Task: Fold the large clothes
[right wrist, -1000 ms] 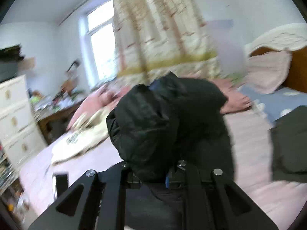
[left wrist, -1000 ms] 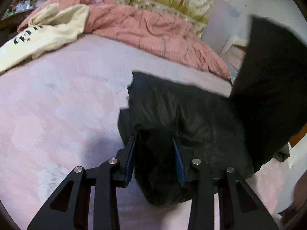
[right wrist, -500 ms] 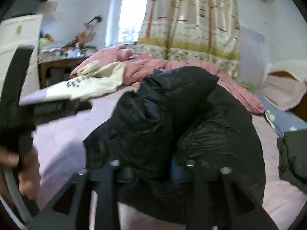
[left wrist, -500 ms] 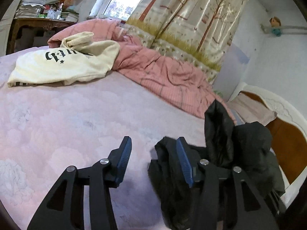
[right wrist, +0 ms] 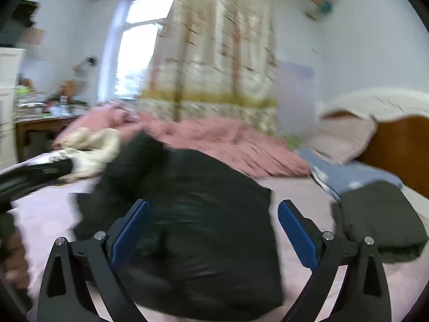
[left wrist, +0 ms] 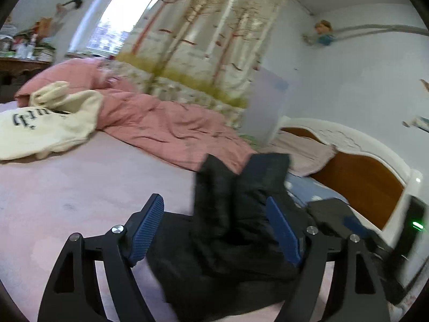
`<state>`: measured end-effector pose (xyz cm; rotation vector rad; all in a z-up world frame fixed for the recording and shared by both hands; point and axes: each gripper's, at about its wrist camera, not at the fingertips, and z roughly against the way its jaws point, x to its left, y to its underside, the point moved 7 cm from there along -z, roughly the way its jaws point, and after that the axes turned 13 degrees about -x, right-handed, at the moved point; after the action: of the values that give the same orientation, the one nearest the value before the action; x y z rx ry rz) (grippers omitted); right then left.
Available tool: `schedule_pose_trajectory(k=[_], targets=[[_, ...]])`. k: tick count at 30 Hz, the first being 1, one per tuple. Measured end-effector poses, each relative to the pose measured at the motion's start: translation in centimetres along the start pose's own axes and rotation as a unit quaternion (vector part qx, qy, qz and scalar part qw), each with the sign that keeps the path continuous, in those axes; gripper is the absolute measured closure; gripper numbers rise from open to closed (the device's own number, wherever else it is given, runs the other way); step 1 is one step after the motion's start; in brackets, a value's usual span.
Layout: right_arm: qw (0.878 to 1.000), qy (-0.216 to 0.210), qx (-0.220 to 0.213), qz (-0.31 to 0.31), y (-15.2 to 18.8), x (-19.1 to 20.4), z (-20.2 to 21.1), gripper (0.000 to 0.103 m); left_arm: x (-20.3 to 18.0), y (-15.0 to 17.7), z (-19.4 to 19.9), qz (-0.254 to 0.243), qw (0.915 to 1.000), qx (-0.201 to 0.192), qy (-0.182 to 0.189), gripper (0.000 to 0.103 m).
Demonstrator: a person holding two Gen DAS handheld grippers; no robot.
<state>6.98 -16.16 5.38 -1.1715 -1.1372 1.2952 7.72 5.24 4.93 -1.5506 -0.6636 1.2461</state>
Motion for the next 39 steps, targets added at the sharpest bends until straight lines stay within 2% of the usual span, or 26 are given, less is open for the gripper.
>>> schedule_pose_trajectory(k=[3, 5, 8, 10, 13, 17, 19, 20, 21, 22, 25, 28, 32, 34, 39], targets=[[0.998, -0.027, 0.061, 0.005, 1.5, -0.7, -2.6, 0.006, -1.1, 0.6, -0.9, 0.003, 0.9999, 0.015, 0.007, 0.025], [0.995, -0.045, 0.091, -0.013, 2.6, -1.0, -3.5, 0.006, -1.6, 0.6, -1.3, -0.003, 0.9998, 0.016, 0.008, 0.025], [0.985, -0.076, 0.147, -0.045, 5.1, -0.4, -4.1, 0.005, -2.5, 0.7, -1.5, -0.038, 0.9992, 0.014, -0.005, 0.023], [0.985, -0.075, 0.15, -0.042, 6.0, -0.1, -3.8, 0.0, -2.9, 0.8, -1.6, -0.059, 0.9981, 0.016, -0.013, 0.016], [0.983, -0.084, 0.159, -0.023, 7.0, 0.8, -3.5, 0.0, -3.1, 1.5, -2.0, -0.072, 0.9963, 0.04, -0.026, 0.005], [0.98, -0.107, 0.168, 0.0, 7.8, 1.8, -3.0, 0.0, -3.6, 1.7, -1.9, -0.09, 0.9945, 0.039, -0.036, 0.005], [0.978, -0.113, 0.173, -0.005, 7.9, 2.0, -3.0, 0.0, -3.2, 2.0, -2.8, -0.08, 0.9933, 0.056, -0.061, 0.005], [0.978, -0.115, 0.176, -0.009, 8.1, 1.9, -2.9, 0.0, -2.7, 2.4, -3.6, -0.062, 0.9928, 0.075, -0.07, 0.005], [0.978, -0.116, 0.176, -0.009, 8.0, 2.0, -2.8, 0.0, -2.6, 2.7, -4.2, -0.042, 0.9934, 0.085, -0.064, 0.012], [0.978, -0.117, 0.175, -0.005, 8.0, 2.0, -2.7, 0.0, -2.4, 2.8, -4.7, -0.022, 0.9944, 0.086, -0.057, 0.024], [0.978, -0.117, 0.174, 0.004, 8.1, 2.3, -2.4, 0.0, -1.2, 3.0, -5.5, -0.015, 0.9932, 0.082, -0.082, 0.04], [0.978, -0.116, 0.173, 0.005, 7.9, 2.3, -2.2, 0.0, -0.3, 3.2, -5.4, -0.045, 0.9872, 0.093, -0.121, 0.04], [0.981, -0.095, 0.165, 0.031, 7.5, 2.0, -2.1, 0.0, 0.7, 3.6, -4.6, -0.051, 0.9848, 0.099, -0.132, 0.038], [0.982, -0.091, 0.161, 0.032, 7.3, 1.8, -2.1, 0.0, 1.6, 4.5, -4.6, -0.062, 0.9803, 0.112, -0.151, 0.036], [0.984, -0.089, 0.15, 0.043, 6.6, 1.8, -1.8, 0.0, 3.8, 7.7, -5.4, -0.044, 0.9709, 0.159, -0.174, 0.031]])
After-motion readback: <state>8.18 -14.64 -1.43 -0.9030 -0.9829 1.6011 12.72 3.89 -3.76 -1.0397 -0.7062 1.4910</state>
